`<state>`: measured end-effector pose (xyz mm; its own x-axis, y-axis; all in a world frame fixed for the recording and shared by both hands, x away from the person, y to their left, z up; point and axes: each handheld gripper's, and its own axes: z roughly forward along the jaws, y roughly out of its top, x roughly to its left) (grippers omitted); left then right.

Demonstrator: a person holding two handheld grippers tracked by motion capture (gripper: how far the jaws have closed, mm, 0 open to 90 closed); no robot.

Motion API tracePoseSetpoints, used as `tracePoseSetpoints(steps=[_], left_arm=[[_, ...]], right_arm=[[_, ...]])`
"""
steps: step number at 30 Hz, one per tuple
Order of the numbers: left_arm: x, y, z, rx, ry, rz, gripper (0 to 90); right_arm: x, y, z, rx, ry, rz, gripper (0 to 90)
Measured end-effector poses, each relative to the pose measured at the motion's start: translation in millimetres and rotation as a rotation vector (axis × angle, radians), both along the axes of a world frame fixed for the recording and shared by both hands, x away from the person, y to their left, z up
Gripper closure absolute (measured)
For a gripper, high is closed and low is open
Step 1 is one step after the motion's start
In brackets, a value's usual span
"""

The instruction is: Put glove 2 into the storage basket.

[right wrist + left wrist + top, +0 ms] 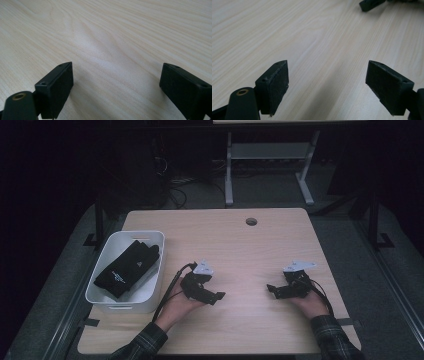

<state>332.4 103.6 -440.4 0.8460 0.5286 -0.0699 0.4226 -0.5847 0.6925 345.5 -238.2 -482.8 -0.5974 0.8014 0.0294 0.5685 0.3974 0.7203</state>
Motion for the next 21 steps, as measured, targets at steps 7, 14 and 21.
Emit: tracePoseSetpoints(steps=[7,14,21], left_arm=[[-2.2,-5.7,-14.7,0.041,0.0,-0.003,17.7],[-2.3,-5.6,-26.5,0.052,-0.007,-0.006,17.7],[-4.4,-8.3,-35.4,0.034,-0.058,-0.009,12.4]], right_arm=[[0.1,0.0,0.0,0.0,0.0,0.001,11.6],[0.0,0.0,0.0,0.001,0.0,0.001,11.6],[0.0,0.0,0.0,0.001,0.001,0.001,11.6]])
